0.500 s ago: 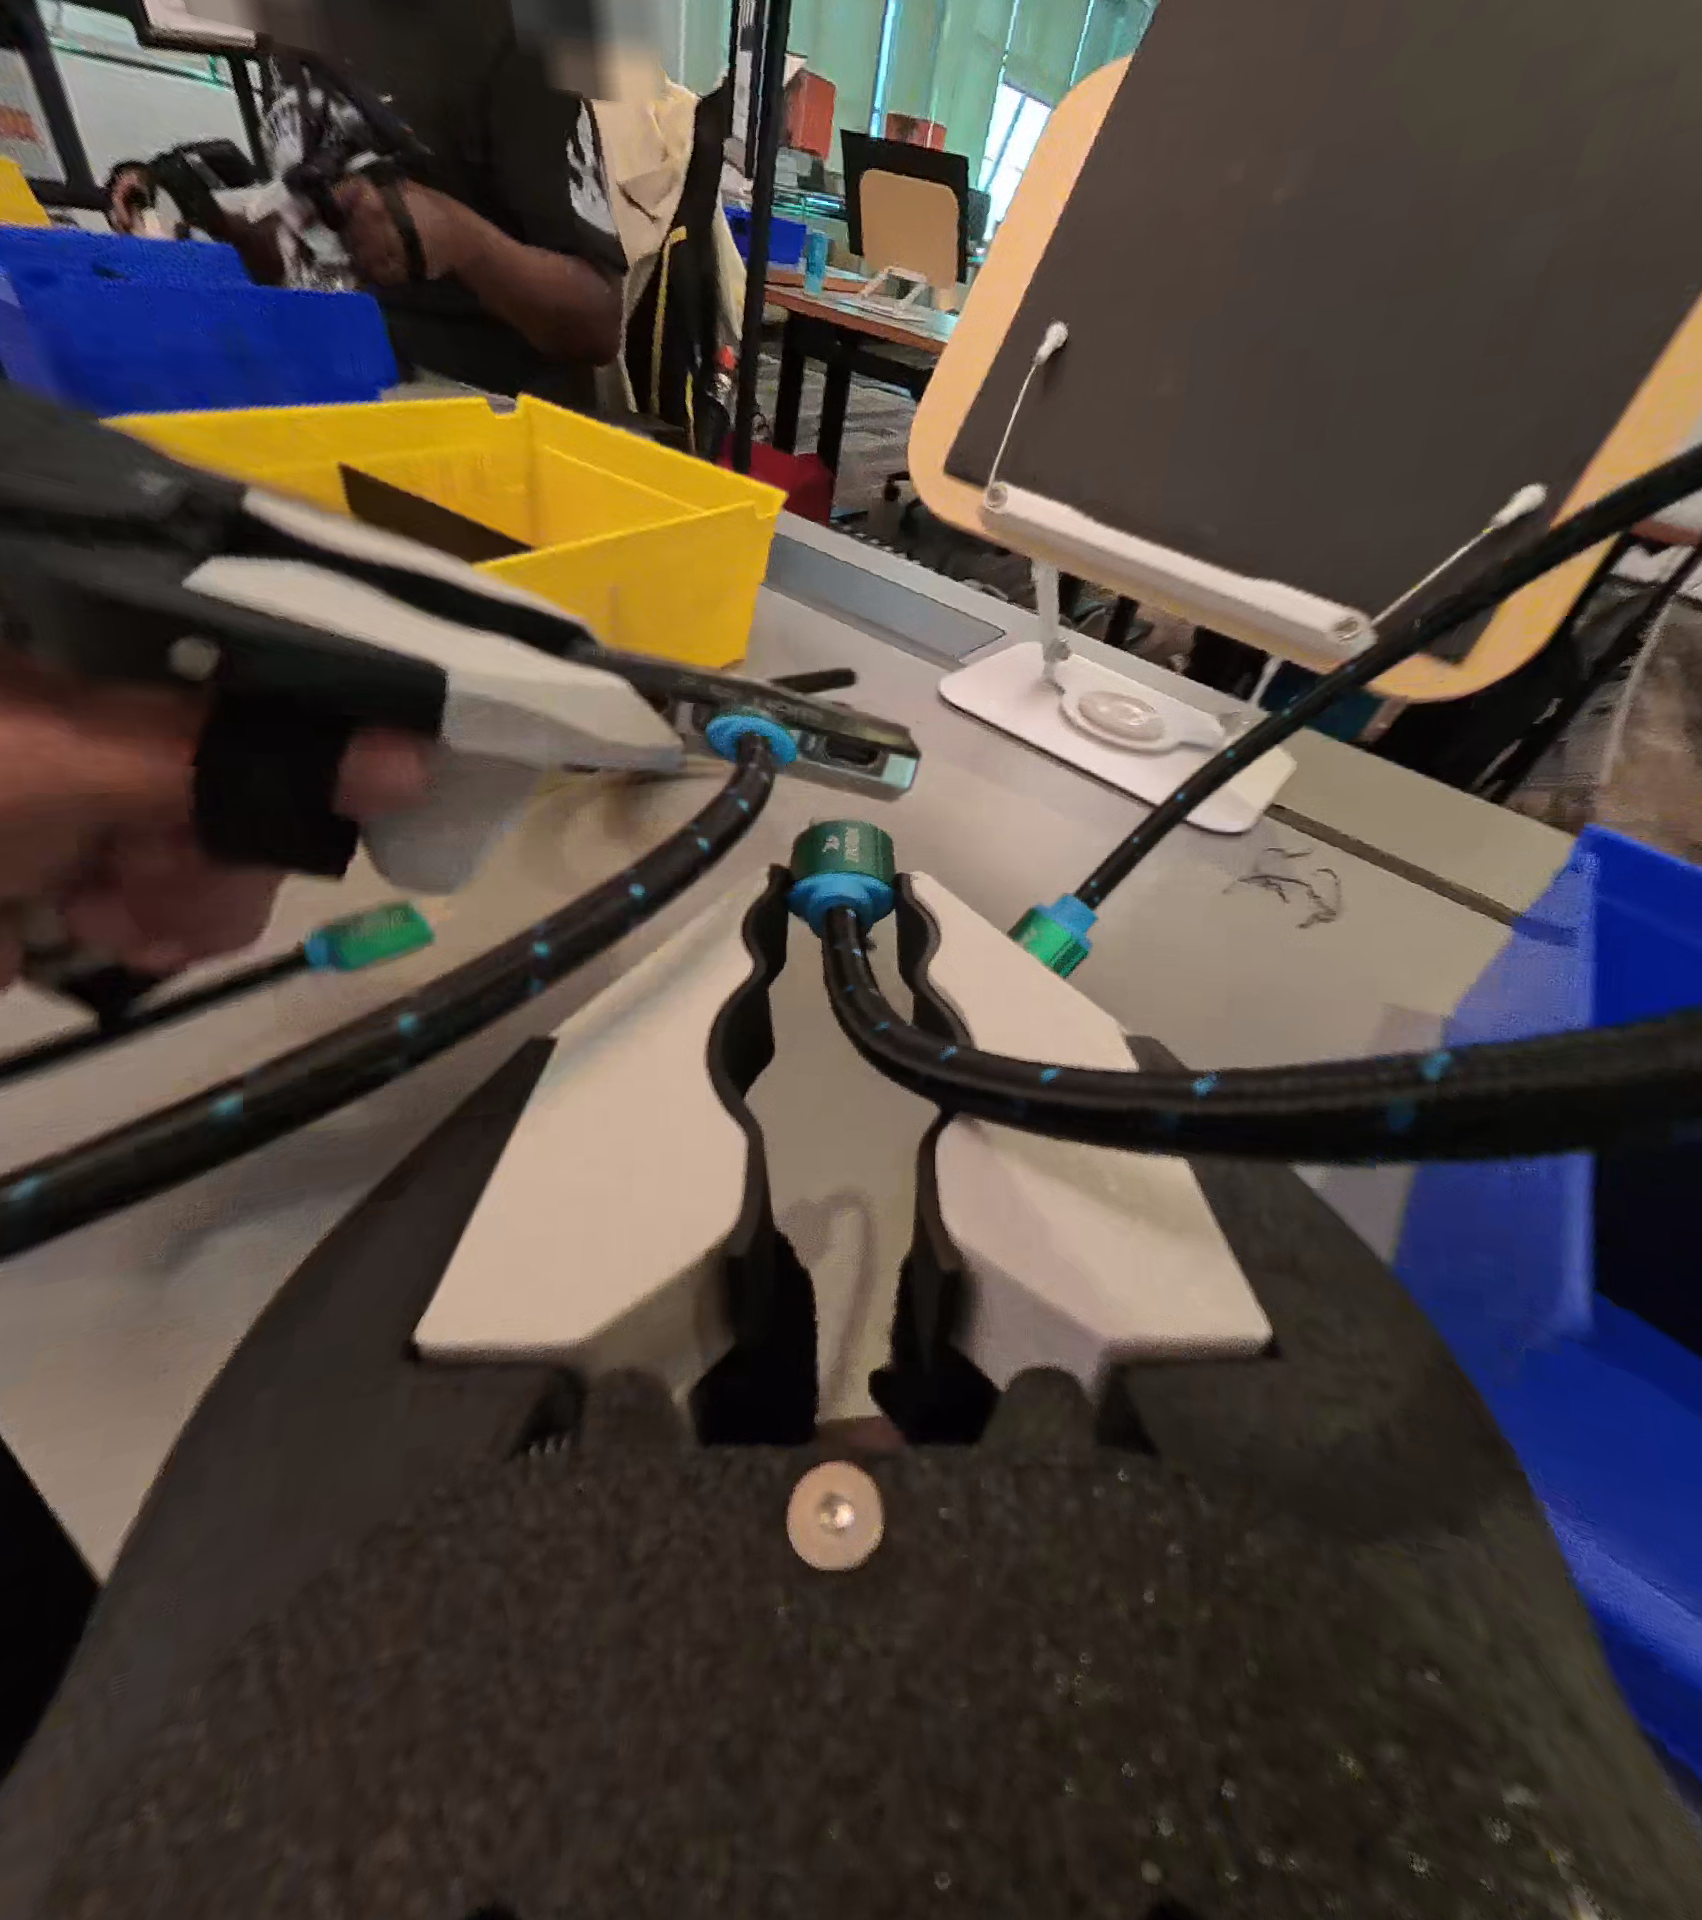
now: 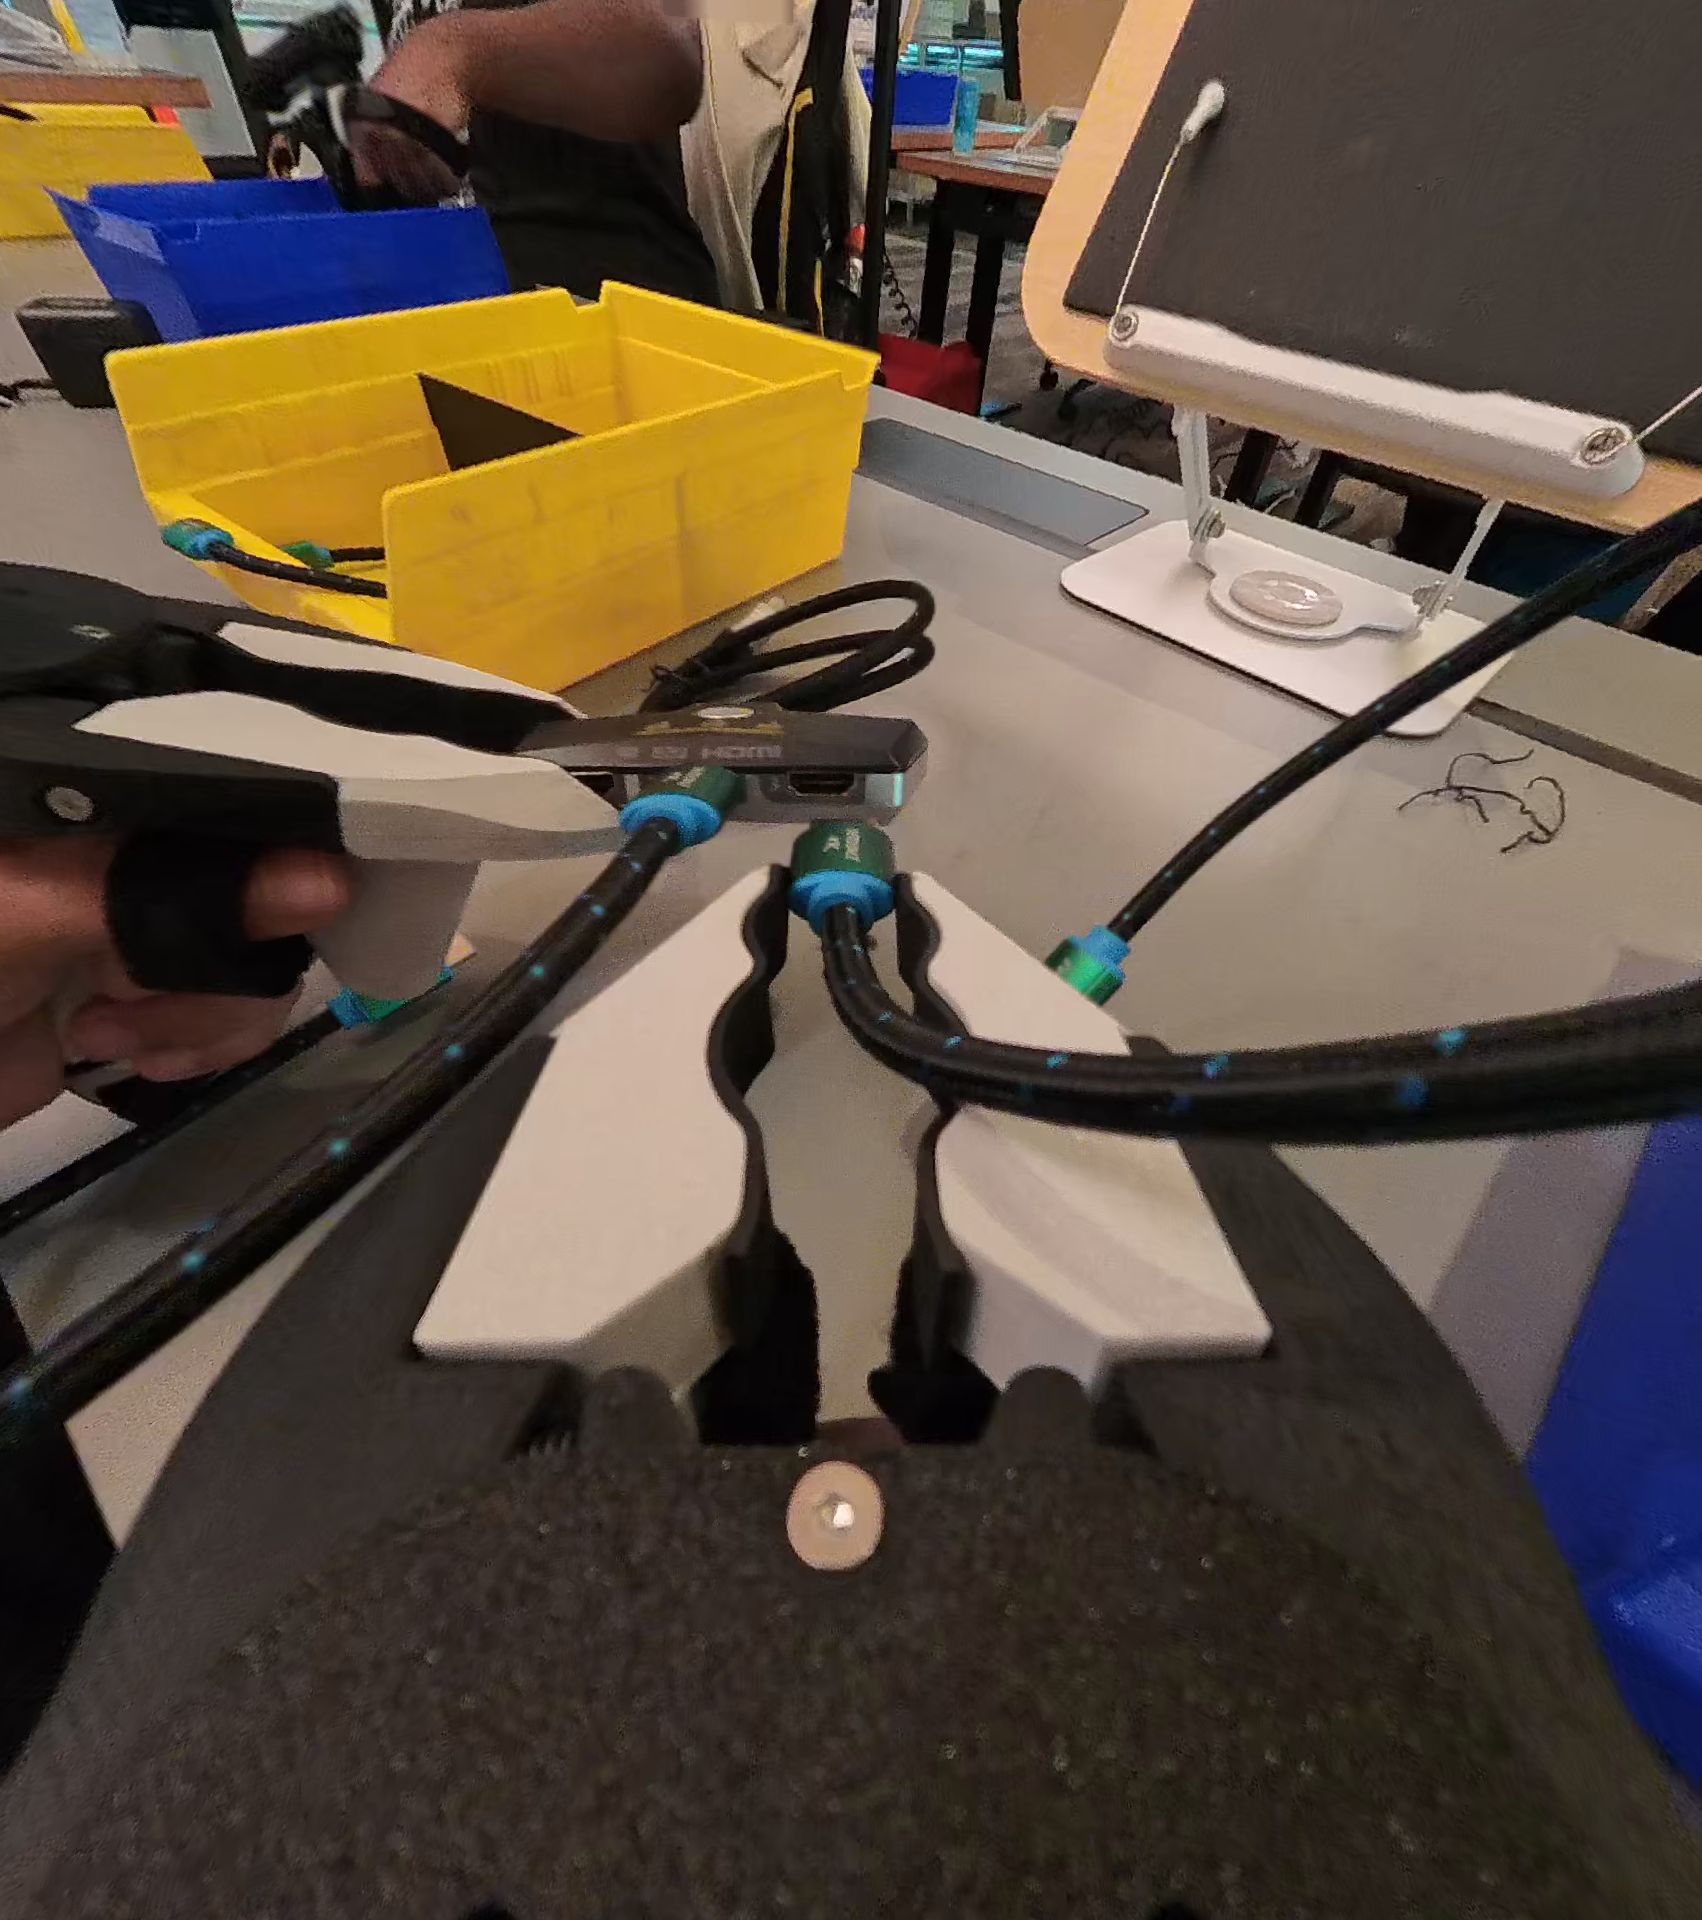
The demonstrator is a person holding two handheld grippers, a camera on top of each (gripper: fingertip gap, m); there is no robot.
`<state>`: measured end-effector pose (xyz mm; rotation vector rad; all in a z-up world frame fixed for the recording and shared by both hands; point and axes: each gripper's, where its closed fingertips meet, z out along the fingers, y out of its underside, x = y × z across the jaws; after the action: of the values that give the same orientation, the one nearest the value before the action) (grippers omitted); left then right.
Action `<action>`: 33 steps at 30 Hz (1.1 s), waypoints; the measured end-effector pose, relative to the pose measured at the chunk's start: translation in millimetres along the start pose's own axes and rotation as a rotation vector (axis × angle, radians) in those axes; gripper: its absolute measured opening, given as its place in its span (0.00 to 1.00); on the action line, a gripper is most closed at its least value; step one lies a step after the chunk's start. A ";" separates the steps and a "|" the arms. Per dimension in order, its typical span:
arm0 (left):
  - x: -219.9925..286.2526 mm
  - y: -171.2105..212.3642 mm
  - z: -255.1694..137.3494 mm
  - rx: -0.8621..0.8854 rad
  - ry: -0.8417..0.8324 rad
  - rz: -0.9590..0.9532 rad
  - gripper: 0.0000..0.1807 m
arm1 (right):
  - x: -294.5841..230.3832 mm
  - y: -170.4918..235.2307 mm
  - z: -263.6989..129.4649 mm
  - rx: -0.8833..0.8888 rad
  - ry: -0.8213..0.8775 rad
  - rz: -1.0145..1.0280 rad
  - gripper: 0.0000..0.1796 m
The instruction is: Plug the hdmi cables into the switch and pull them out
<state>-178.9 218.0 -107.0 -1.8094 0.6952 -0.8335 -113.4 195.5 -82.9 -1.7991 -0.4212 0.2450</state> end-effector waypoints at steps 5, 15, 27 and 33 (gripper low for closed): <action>6.2 3.4 2.1 -0.013 0.020 0.006 0.27 | 0.8 1.3 1.5 0.002 -0.021 0.019 0.11; 6.5 4.4 2.7 -0.024 0.025 0.018 0.27 | 0.1 1.9 2.1 0.005 -0.018 0.019 0.11; 7.8 7.2 3.2 -0.044 0.032 0.019 0.26 | -3.1 5.4 2.1 -0.014 -0.064 0.018 0.11; 9.5 8.4 3.4 -0.050 0.046 0.045 0.26 | -0.5 9.1 2.7 -0.035 -0.037 0.043 0.11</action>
<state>-171.2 209.7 -113.7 -1.8173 0.7900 -0.8367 -113.5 195.7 -92.4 -1.8413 -0.4148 0.3030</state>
